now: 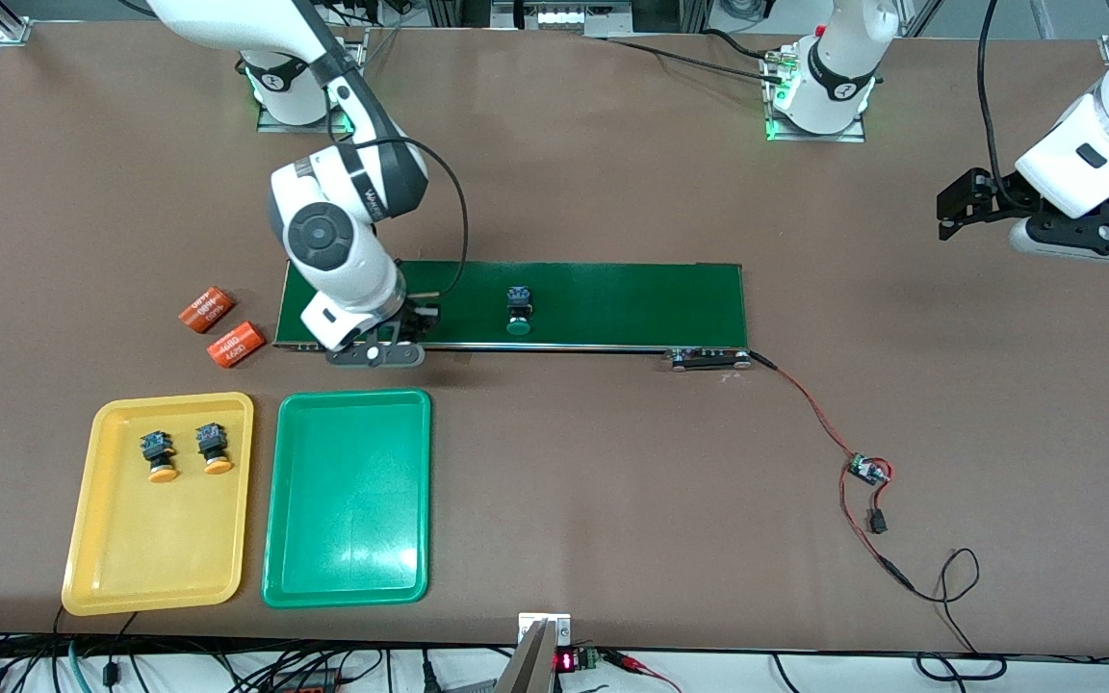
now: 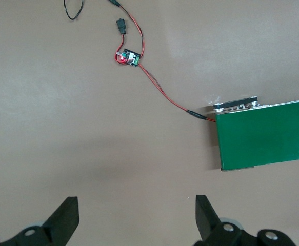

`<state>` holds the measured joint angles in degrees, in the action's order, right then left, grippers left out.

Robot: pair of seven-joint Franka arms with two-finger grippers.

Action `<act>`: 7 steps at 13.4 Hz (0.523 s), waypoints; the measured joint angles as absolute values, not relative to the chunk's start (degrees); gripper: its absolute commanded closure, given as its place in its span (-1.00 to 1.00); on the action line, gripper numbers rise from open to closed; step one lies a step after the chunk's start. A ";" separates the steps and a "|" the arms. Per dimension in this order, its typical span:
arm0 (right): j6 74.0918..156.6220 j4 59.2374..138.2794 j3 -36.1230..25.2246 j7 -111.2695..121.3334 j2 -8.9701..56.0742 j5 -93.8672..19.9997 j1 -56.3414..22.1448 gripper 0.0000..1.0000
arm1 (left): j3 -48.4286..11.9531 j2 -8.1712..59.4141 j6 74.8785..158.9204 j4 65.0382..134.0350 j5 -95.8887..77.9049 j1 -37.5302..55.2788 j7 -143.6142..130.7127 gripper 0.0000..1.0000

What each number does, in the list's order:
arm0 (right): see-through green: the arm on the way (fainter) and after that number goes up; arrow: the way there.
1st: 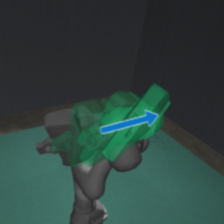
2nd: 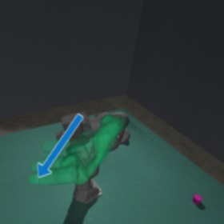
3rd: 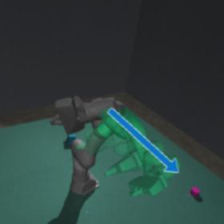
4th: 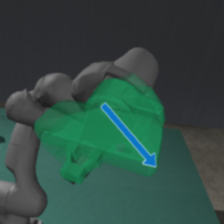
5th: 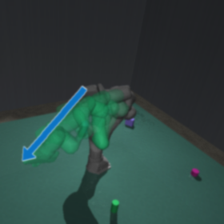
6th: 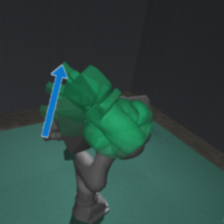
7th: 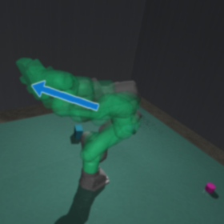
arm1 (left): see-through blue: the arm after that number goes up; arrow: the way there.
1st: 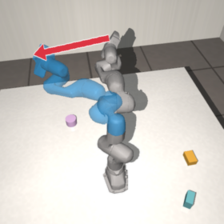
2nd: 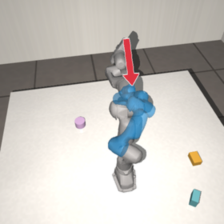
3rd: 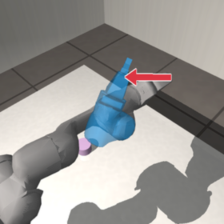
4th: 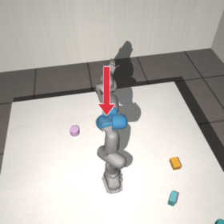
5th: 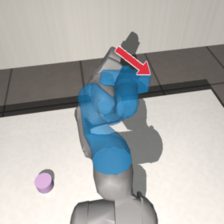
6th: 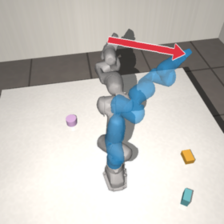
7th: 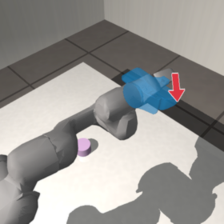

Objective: Sort buttons by color to trays
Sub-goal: 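Carry the green-cap button over the green tray and lower it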

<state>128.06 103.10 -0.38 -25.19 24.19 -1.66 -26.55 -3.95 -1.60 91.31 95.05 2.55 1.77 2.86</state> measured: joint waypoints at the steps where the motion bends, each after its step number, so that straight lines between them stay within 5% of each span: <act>1: 128.01 100.80 -0.49 -24.67 25.14 -1.63 -25.31 0.76 | -3.95 -1.60 91.30 95.04 2.55 1.77 2.86 -1.00; 7: 128.20 87.96 -3.15 -11.87 36.68 -0.65 -18.57 0.77 | -3.94 -1.60 91.22 95.02 2.55 1.76 2.85 -1.00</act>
<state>128.20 87.96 -3.15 -11.87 36.68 -0.65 -18.57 -3.94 -1.60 91.22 95.02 2.55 1.76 2.85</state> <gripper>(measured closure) 0.586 0.000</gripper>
